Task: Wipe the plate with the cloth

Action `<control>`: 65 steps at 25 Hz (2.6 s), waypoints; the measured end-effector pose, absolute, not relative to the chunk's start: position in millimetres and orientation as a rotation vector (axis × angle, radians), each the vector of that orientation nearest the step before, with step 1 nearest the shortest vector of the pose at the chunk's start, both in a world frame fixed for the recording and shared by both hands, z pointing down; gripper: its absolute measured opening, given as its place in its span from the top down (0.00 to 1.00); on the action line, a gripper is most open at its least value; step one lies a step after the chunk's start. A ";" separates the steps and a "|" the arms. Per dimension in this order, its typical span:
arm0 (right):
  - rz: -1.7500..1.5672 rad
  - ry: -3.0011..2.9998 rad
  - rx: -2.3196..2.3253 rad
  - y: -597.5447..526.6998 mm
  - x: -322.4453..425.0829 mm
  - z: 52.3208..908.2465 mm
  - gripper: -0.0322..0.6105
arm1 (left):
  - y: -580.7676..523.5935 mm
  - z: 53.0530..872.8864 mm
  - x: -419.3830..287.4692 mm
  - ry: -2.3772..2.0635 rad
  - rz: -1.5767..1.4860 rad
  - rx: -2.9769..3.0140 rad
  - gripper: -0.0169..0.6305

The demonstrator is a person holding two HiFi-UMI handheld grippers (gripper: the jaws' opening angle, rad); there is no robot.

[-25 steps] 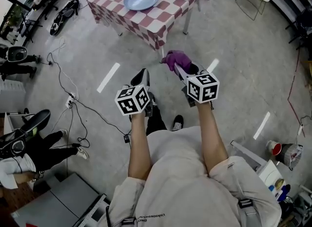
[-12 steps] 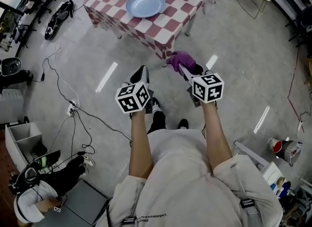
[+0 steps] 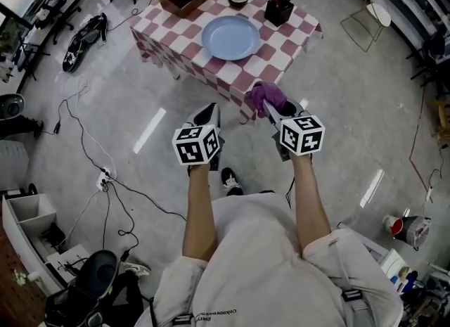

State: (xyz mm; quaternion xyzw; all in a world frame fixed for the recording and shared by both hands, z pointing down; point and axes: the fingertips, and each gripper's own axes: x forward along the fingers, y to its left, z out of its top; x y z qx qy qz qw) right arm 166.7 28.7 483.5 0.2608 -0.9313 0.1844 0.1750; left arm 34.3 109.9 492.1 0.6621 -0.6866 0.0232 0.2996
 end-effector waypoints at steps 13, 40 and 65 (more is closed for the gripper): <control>0.415 -2.564 0.805 -7.1 98.6 472.6 0.76 | 95.6 484.3 -61.9 -1.799 -0.015 1.762 0.96; 0.639 -2.497 0.912 -179.2 -18.2 530.2 0.76 | -87.3 527.8 -155.7 -1.517 0.280 1.945 0.96; 0.752 -2.529 0.882 -229.9 -74.3 544.4 0.76 | -197.4 567.4 -196.8 -1.439 0.299 1.943 0.96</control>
